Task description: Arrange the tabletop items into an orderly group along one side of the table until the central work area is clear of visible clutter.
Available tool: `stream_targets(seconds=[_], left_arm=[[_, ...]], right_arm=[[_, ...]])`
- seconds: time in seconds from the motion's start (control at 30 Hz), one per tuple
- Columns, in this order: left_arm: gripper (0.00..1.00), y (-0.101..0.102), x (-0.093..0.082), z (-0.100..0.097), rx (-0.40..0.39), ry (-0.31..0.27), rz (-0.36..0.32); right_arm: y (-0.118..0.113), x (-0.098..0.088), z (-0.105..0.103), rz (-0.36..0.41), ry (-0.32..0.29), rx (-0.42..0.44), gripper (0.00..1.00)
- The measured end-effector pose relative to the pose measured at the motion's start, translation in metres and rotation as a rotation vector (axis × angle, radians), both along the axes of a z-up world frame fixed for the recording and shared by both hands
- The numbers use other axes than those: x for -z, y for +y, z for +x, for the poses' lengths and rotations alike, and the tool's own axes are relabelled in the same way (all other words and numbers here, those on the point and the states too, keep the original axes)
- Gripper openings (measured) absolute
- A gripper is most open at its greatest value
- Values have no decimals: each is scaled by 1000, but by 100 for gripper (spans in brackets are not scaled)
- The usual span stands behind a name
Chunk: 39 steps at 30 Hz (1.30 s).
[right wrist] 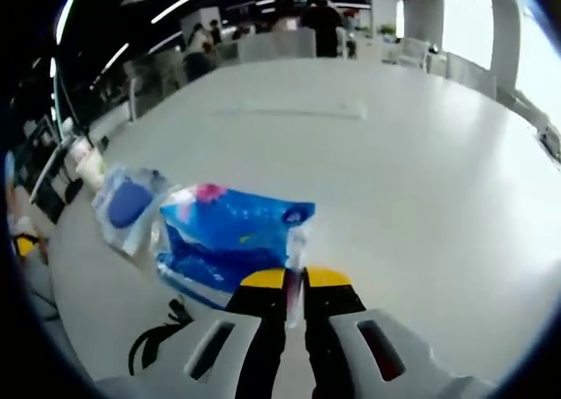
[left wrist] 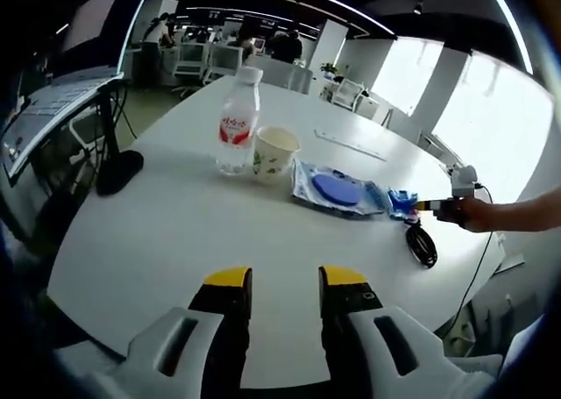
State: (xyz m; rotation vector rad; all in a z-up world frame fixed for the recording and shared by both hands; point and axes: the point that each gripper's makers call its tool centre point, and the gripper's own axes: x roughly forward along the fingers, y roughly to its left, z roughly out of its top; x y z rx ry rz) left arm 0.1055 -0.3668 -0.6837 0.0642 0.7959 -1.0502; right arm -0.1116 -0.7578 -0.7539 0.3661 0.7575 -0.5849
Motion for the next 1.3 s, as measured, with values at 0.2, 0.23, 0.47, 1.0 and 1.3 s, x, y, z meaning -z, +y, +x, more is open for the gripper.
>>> stream_targets(seconds=[0.2,0.23,0.47,1.0,1.3], left_arm=[[30,-2,-4,1,12,-17,-5],[30,-3,-5,1,14,-16,-6],[31,-10,-9,2,38,-21,-21],[32,-13,-18,10,76,-21,-62],[33,-15,-25,11,114,-32,-76]], right_arm=[[1,-2,-3,10,-4,13,11],[1,-3,-4,11,-7,18,11],[6,-6,-12,14,-12,31,12],[45,-14,-32,31,-36,48,17],[72,-8,-41,59,-44,53,18]])
